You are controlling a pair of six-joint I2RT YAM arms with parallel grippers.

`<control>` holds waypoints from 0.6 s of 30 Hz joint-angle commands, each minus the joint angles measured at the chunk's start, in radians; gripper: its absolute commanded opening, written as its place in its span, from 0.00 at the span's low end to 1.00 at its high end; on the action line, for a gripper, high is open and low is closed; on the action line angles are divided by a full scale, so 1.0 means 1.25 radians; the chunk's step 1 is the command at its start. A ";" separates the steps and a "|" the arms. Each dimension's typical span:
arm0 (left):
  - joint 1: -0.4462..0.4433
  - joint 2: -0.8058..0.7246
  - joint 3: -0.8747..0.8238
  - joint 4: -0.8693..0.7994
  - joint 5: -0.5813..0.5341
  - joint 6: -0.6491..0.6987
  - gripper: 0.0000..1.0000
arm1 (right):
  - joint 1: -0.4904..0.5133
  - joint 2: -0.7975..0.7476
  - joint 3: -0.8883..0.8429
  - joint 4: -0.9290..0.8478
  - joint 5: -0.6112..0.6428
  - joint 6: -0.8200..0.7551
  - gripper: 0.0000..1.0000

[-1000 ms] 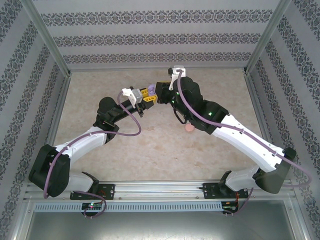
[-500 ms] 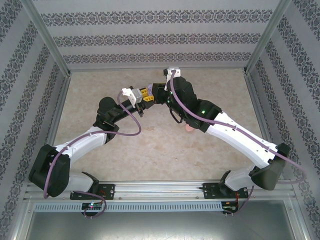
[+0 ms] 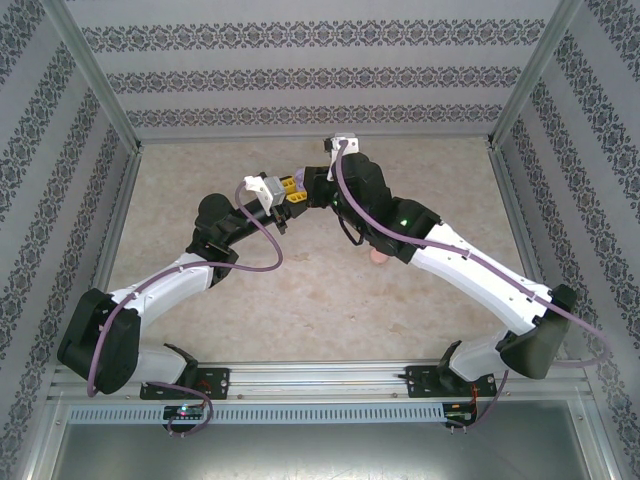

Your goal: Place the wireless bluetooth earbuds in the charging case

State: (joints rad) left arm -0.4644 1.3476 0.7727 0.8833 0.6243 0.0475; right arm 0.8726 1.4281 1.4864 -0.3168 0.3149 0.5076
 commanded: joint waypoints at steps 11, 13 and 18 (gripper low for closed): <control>-0.010 -0.025 0.027 0.042 0.031 0.002 0.00 | 0.012 0.034 -0.017 0.014 -0.057 -0.066 0.11; -0.011 -0.027 0.025 0.041 0.030 0.005 0.00 | 0.011 0.020 -0.032 0.026 -0.041 -0.069 0.11; -0.010 -0.038 0.022 0.046 0.034 0.004 0.00 | 0.000 -0.015 -0.066 0.076 -0.094 -0.076 0.11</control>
State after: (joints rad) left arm -0.4629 1.3464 0.7727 0.8635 0.6067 0.0448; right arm 0.8726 1.4208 1.4399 -0.2520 0.2901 0.4366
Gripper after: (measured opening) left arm 0.198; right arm 0.114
